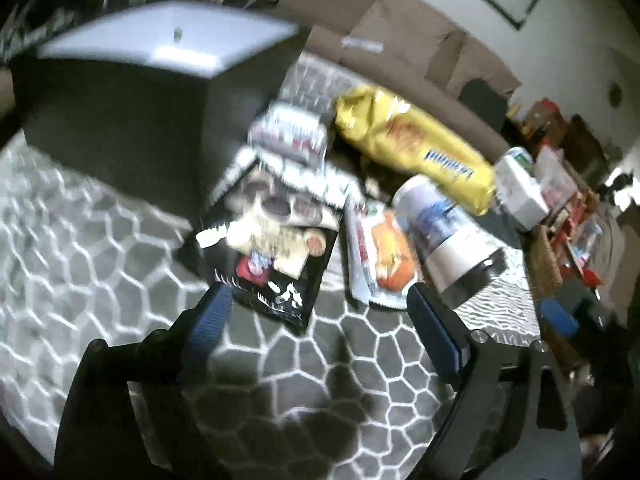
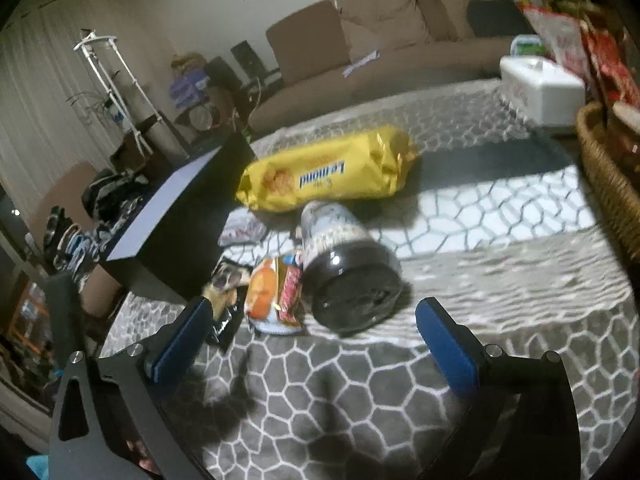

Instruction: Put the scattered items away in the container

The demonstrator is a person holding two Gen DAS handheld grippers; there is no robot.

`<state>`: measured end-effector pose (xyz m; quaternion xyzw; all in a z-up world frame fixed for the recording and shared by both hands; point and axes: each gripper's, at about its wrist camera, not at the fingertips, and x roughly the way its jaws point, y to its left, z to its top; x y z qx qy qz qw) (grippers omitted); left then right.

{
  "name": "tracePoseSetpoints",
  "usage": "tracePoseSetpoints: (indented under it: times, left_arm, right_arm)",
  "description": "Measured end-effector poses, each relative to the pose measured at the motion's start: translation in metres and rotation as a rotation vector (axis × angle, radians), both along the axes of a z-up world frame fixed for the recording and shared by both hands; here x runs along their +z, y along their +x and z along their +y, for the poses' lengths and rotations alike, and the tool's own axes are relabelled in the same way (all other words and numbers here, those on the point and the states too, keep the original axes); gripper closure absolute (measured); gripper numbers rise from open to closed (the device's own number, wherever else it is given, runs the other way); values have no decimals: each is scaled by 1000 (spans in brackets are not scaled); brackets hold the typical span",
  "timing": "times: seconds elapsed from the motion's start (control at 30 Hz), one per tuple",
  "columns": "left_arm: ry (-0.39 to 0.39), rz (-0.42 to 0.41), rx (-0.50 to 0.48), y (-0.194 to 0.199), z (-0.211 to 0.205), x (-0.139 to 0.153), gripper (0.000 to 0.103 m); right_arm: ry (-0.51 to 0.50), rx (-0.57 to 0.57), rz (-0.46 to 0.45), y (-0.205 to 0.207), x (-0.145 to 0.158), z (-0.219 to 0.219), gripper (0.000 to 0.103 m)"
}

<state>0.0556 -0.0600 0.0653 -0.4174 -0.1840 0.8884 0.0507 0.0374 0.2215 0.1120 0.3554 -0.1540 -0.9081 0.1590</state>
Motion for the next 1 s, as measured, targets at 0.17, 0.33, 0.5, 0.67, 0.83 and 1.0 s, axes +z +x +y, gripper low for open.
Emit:
tracePoseSetpoints:
  times: [0.17,0.33,0.5,0.67,0.83,1.0]
  left_arm:
    - [-155,134,-14,17,-3,49,14]
    - [-234,224,-31,16,7,89,14]
    - [-240,202,-54,-2,9,101,14]
    - [-267,177,-55,-15,11,95,14]
    - [-301,174,-72,-25,17,93,14]
    - [-307,159,-100,-38,21,92,14]
  right_arm:
    - [53,-53,45,8,28,0,0]
    - [106,-79,67,12,50,-4,0]
    - [131,-89,68,9,63,-10,0]
    - [190,-106,73,1,69,-16,0]
    - [252,-126,69,-12,67,-18,0]
    - [269,-129,52,-24,61,-18,0]
